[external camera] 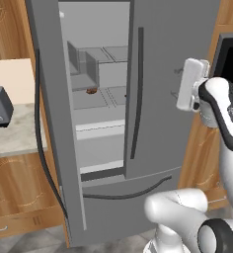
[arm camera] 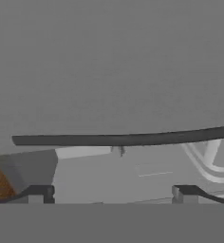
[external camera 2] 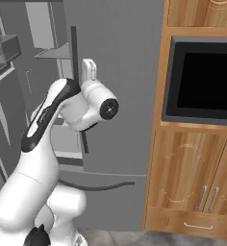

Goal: Place the chicken drumstick on the counter behind the older chicken drumstick on the same shelf of the fridge to maintain FIFO order. Close the fridge door when finished.

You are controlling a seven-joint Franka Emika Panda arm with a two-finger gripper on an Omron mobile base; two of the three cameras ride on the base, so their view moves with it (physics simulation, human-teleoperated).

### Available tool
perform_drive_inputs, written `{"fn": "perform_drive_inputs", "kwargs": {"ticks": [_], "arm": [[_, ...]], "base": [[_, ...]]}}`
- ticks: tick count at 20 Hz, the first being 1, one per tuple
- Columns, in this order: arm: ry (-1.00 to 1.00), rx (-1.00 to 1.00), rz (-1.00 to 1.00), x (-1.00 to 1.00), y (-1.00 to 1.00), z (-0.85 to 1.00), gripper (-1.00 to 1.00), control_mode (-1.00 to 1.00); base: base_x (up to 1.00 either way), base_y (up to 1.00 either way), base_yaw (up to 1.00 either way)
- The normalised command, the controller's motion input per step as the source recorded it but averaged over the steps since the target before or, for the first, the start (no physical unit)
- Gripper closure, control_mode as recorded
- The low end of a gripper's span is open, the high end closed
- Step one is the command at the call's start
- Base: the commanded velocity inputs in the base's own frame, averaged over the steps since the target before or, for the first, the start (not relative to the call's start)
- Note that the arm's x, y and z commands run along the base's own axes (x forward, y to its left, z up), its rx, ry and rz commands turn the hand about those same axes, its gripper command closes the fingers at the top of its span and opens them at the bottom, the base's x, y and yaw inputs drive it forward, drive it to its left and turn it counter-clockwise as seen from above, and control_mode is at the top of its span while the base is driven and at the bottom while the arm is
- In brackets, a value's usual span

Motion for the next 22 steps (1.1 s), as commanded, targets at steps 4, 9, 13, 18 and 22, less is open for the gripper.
{"fn": "perform_drive_inputs", "kwargs": {"ticks": [4,9,13,18,22], "arm": [[-0.12,-0.44,0.08,-1.00,0.89,0.33,-1.00,-1.00],[-0.31,-0.51,0.10,-1.00,1.00,-0.16,-1.00,-1.00],[-0.27,-0.42,0.23,-1.00,0.84,-0.22,-1.00,-1.00],[-0.34,-0.40,0.04,-1.00,0.84,0.00,-1.00,-1.00],[-0.29,-0.30,-0.01,-1.00,0.97,0.00,-1.00,-1.00]], "base": [[0.00,0.00,0.00],[0.00,0.00,0.00],[0.00,0.00,0.00],[0.00,0.00,0.00],[0.00,0.00,0.00]]}}
